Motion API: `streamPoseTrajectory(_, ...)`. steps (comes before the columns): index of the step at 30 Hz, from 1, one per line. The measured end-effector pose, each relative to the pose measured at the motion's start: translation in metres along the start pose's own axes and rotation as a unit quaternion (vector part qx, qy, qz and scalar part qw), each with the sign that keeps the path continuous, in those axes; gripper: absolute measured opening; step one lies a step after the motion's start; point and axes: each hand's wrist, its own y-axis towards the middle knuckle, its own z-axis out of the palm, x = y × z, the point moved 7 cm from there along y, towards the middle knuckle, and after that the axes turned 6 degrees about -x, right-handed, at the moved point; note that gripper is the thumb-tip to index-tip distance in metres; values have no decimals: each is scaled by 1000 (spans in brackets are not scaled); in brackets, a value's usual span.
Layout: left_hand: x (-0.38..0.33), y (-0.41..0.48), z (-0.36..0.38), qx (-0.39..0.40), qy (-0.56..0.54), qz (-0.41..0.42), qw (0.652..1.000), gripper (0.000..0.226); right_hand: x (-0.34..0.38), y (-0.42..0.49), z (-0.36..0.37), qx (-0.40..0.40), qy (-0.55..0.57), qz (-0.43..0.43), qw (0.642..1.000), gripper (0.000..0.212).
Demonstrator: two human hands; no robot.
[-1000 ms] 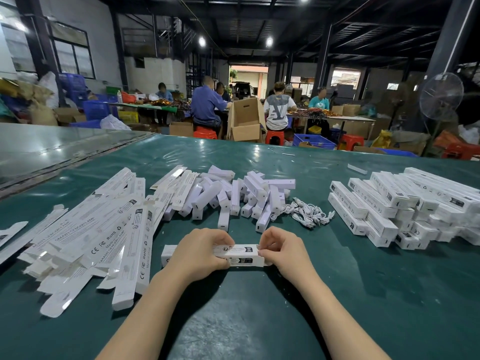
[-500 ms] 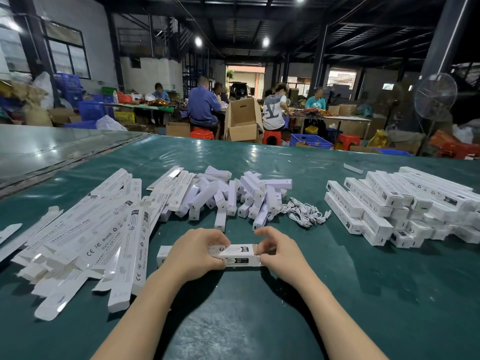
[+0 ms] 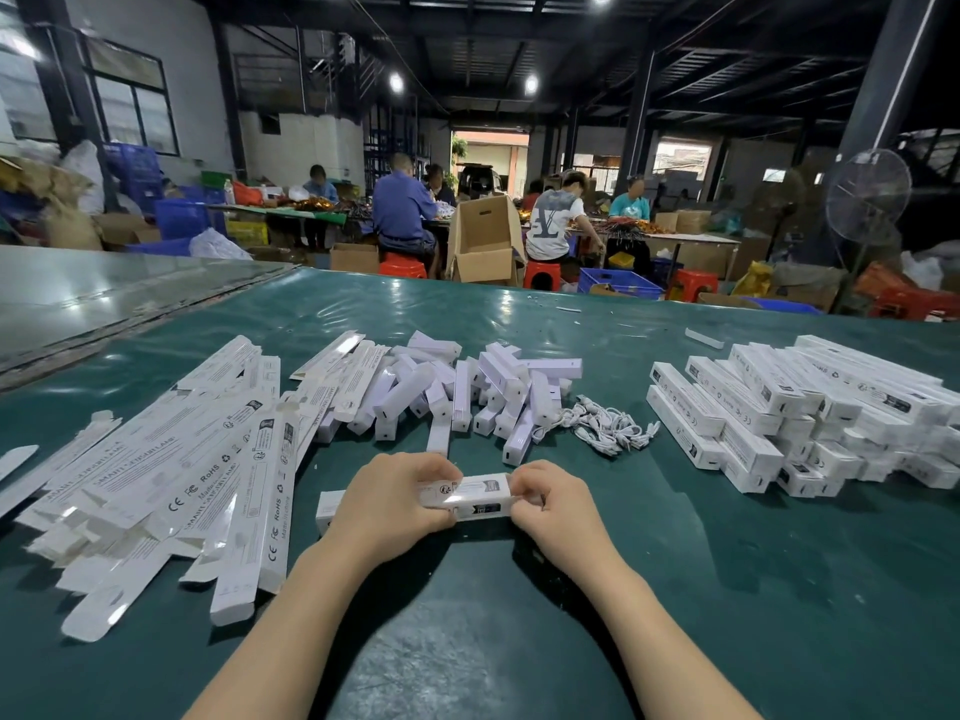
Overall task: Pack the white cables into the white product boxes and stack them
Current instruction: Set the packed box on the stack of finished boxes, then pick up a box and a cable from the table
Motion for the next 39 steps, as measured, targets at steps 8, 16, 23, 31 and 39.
streamPoseTrajectory(8,-7,-1,3,-10,-10,16,1000,31,-2,1,-9,-57,27,39,997,30)
streamPoseTrajectory(16,-6,-2,-8,-120,-54,-19,991,31,-8,2,-2,-30,351,158,922,28)
streamPoseTrajectory(23,-22,-3,-4,-121,-40,18,992,29,-4,-3,-16,-178,168,90,965,33)
streamPoseTrajectory(31,-35,-7,-9,-173,-31,53,983,25,2,-3,-23,-227,145,62,961,24)
streamPoseTrajectory(39,-23,-5,-9,-164,-106,-21,981,30,26,-10,-35,-265,8,-109,958,20)
